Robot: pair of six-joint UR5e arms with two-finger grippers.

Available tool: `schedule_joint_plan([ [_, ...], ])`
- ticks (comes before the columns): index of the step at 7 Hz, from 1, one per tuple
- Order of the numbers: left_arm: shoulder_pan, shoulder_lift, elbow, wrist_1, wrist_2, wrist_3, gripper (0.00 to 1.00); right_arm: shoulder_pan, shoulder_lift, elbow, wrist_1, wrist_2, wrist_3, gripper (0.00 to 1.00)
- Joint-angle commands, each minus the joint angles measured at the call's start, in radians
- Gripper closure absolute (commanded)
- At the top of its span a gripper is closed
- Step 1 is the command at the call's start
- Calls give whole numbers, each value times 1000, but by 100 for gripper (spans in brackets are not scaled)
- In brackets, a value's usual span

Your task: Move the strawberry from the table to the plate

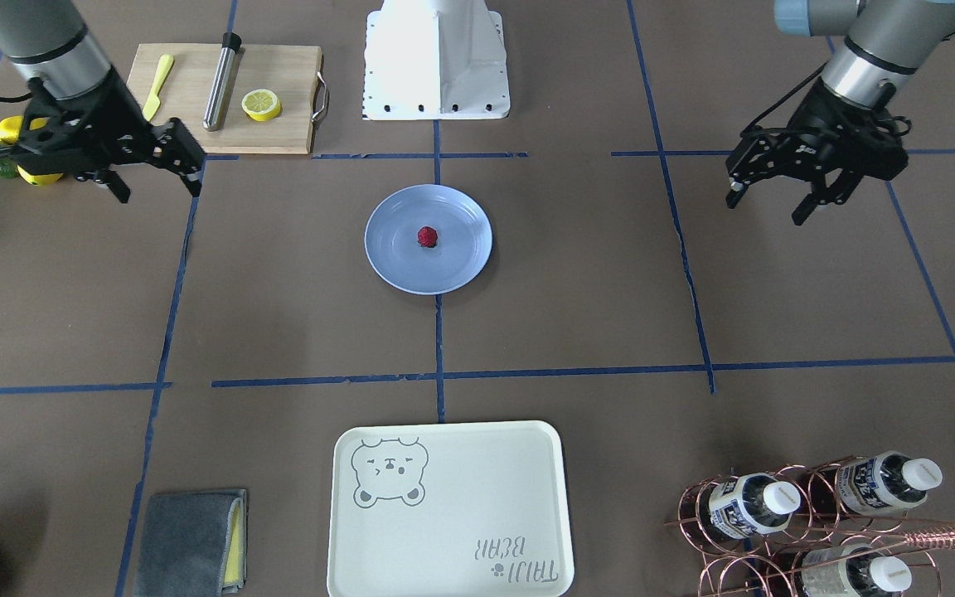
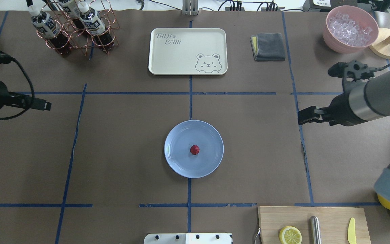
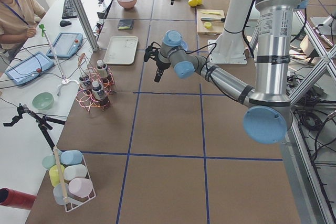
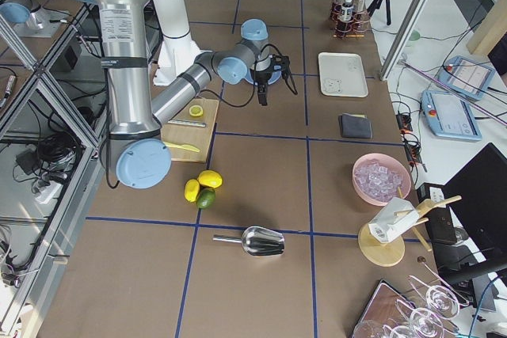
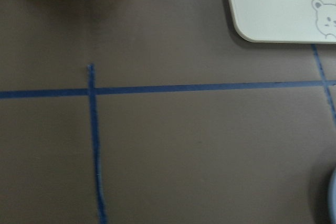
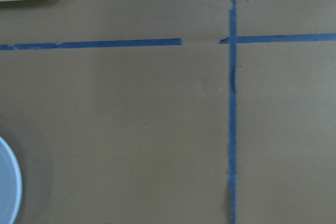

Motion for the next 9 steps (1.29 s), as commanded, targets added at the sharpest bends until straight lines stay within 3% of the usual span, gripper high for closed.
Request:
schedule_joint_plan([
  [1,-184,135,27,4,-43,390,1,296,-132,-76,-3,221,-430,0],
  [2,-294,153,83,12,-75,572,1,411,-180,-141,-14,240,-672,0],
  [4,-463,177,224,33,-257,744,1,577,-234,-260,-17,243,-1013,0],
  [5,-503,183,217,217,-335,744,0,613,-252,-305,-15,245,-1092,0],
  [6,-510,186,202,298,-341,750,0,621,-256,-317,-15,248,-1113,0],
  [8,-508,187,225,297,-324,743,0,635,-253,-318,-47,335,-1114,0],
  [9,-511,179,217,279,-286,743,0,635,-257,-318,-49,335,-1114,0],
])
